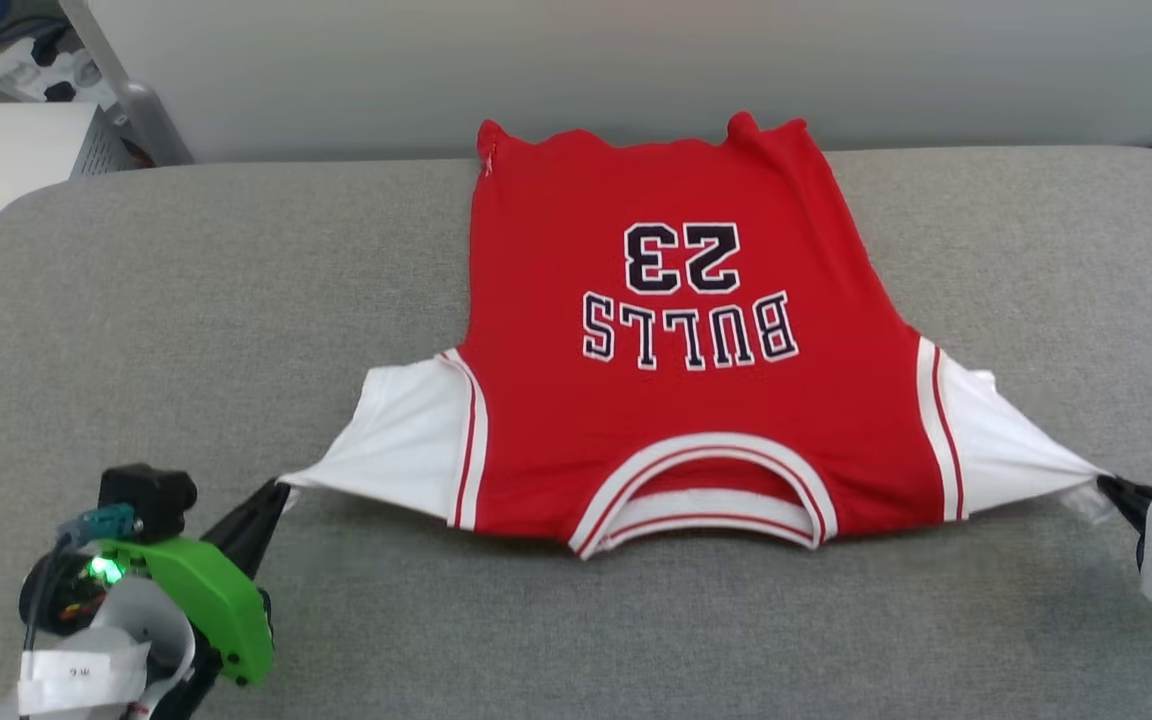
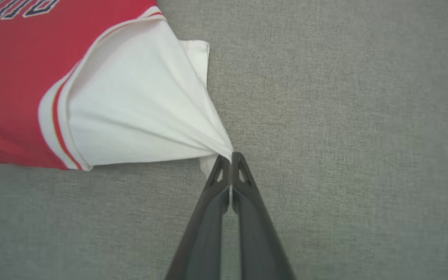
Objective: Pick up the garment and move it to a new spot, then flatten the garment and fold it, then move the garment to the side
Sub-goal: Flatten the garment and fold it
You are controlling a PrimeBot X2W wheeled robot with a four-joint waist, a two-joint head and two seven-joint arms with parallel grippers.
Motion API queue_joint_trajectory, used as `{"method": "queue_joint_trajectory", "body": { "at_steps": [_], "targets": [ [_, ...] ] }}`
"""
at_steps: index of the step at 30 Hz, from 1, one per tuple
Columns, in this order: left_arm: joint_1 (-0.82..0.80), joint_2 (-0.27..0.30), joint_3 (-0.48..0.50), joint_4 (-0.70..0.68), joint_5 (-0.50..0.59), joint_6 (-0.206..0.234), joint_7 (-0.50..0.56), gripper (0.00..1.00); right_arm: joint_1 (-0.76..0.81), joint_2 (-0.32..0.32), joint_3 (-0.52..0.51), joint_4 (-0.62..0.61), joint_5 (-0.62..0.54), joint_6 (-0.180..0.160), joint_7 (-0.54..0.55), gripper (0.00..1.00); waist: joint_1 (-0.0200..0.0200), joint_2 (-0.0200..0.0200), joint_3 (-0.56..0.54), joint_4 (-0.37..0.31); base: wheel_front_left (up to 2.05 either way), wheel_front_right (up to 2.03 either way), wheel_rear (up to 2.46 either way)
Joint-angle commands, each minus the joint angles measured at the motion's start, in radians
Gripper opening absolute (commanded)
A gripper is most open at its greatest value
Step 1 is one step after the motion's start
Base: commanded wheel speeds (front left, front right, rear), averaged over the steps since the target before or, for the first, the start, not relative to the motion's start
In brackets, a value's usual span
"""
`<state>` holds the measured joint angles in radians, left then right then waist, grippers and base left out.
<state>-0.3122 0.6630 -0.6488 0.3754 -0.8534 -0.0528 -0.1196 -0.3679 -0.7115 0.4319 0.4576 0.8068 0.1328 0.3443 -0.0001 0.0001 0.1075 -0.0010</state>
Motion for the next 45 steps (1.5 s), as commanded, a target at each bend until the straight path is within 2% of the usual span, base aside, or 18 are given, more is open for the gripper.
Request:
{"method": "queue_joint_trajectory", "body": {
  "at_steps": [1,5,10,15,18,22,23,24,26,31,36,40,45],
  "targets": [
    [0.040,0.026,0.002,-0.012,-0.014,0.014,0.011,0.00,0.041,-0.019,-0.021,-0.011,0.009,-0.002,0.023,0.00,0.0001,-0.0001,-0.031,-0.006,0.00,0.00,0.00],
    [0.138,0.061,-0.004,-0.096,-0.052,0.039,0.049,0.00,0.155,-0.016,-0.090,-0.079,0.016,-0.002,0.100,0.00,0.0001,-0.0001,-0.057,-0.006,0.00,0.00,0.00],
    [0.221,0.103,-0.019,-0.201,-0.082,0.049,0.090,0.00,0.306,0.001,-0.189,-0.159,0.016,-0.002,0.201,0.00,0.0001,-0.0001,-0.076,0.006,0.00,0.00,0.00],
    [0.296,0.150,-0.042,-0.286,-0.138,0.070,0.189,0.00,0.461,0.034,-0.307,-0.242,-0.003,-0.002,0.333,0.00,0.0001,-0.0001,-0.079,0.017,0.00,0.00,0.00],
    [0.306,0.164,-0.054,-0.317,-0.141,0.083,0.224,0.00,0.519,0.056,-0.368,-0.296,-0.020,-0.002,0.404,0.00,0.0001,-0.0001,-0.062,0.025,0.00,0.00,0.00],
    [0.286,0.150,-0.057,-0.355,-0.144,0.078,0.235,0.00,0.542,0.090,-0.440,-0.366,-0.059,-0.002,0.463,0.00,0.0001,-0.0001,-0.033,0.038,0.00,0.00,0.00],
    [0.278,0.147,-0.056,-0.368,-0.147,0.074,0.240,0.00,0.539,0.098,-0.454,-0.389,-0.072,-0.002,0.475,0.37,0.0001,-0.0001,-0.023,0.042,0.00,0.00,0.00],
    [0.271,0.148,-0.058,-0.378,-0.146,0.071,0.247,0.00,0.537,0.104,-0.464,-0.406,-0.077,-0.002,0.488,1.00,0.0001,-0.0001,-0.014,0.045,0.00,0.00,0.00],
    [0.249,0.155,-0.070,-0.418,-0.136,0.061,0.277,0.00,0.518,0.125,-0.500,-0.461,-0.079,-0.002,0.555,1.00,0.0001,-0.0001,0.022,0.057,0.00,0.00,0.00],
    [0.214,0.161,-0.088,-0.499,-0.127,0.057,0.334,0.00,0.428,0.132,-0.548,-0.566,-0.076,-0.002,0.628,1.00,0.0001,-0.0001,0.092,0.083,0.00,0.00,0.00],
    [0.182,0.172,-0.105,-0.576,-0.105,0.083,0.397,0.00,0.253,0.154,-0.591,-0.637,-0.076,-0.002,0.752,1.00,0.0001,-0.0001,0.187,0.119,0.00,0.00,0.00],
    [0.146,0.176,-0.114,-0.627,-0.080,0.100,0.441,0.00,0.074,0.176,-0.600,-0.631,-0.095,-0.002,0.864,1.00,0.0001,-0.0001,0.268,0.160,0.00,0.00,0.00],
    [0.102,0.169,-0.122,-0.687,-0.061,0.116,0.488,0.00,-0.159,0.188,-0.602,-0.557,-0.162,-0.002,0.991,1.00,0.0001,-0.0001,0.367,0.226,0.00,0.00,0.00]
  ]
}}
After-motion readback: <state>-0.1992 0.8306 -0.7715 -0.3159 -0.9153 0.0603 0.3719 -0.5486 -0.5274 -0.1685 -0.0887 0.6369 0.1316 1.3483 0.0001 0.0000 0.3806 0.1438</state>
